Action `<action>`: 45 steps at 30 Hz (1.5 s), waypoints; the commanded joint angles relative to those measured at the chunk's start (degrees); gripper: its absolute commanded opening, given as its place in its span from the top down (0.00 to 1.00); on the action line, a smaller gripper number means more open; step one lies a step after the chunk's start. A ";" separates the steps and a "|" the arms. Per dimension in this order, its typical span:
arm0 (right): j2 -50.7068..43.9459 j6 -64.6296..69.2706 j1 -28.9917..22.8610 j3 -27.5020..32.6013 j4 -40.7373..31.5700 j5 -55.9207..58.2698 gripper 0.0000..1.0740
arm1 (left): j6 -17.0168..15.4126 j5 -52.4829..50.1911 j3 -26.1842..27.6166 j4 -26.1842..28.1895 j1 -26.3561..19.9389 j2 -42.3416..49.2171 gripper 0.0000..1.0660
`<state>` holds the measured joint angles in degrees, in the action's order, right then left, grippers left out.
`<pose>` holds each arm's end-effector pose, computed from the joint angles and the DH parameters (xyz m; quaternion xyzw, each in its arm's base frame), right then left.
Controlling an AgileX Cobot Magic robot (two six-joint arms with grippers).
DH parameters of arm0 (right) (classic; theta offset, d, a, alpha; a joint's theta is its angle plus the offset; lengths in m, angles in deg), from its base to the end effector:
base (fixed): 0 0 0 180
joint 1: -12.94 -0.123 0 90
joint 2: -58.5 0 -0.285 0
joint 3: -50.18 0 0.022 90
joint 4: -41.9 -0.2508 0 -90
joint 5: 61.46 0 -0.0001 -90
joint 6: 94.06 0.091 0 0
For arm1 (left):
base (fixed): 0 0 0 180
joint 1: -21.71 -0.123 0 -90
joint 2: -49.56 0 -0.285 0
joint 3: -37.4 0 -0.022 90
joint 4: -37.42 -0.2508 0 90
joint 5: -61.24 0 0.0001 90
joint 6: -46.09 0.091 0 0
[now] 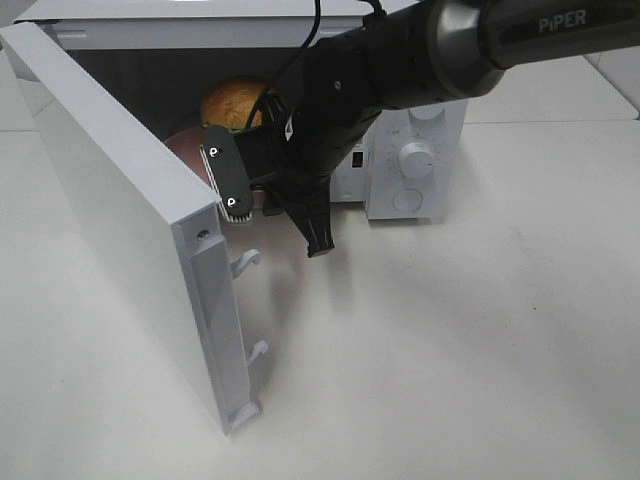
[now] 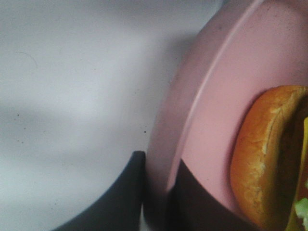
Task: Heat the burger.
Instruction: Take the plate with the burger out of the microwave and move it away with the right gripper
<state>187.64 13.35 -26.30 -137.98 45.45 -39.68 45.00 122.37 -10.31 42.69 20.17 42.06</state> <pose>0.3586 0.2902 0.1614 -0.7977 0.5113 -0.1108 0.3000 -0.0076 -0.0075 0.2812 -0.0171 0.8485 -0.0438 0.5270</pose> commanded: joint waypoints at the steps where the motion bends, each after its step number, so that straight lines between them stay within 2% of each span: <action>1: -3.32 0.34 0.17 5.39 0.57 -4.41 1.00 | 0.17 -0.06 0.00 0.29 -0.11 0.63 0.08; 14: -9.22 -3.32 3.27 16.39 0.34 -10.60 1.00 | 0.17 -0.06 0.00 0.29 -0.11 0.63 0.08; 20: -13.01 -6.53 3.44 22.06 -2.81 -15.58 1.00 | 0.17 -0.06 0.00 0.29 -0.11 0.63 0.08; 32: -19.31 -7.68 3.38 29.51 -3.55 -19.37 1.00 | 0.17 -0.06 0.00 0.29 -0.11 0.63 0.08; 45: -25.21 -7.68 -1.60 37.82 -3.55 -21.77 1.00 | 0.17 -0.06 0.00 0.29 -0.11 0.63 0.08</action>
<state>164.90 5.44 -26.88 -100.91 41.90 -56.87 45.00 122.37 -10.31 42.69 20.17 42.06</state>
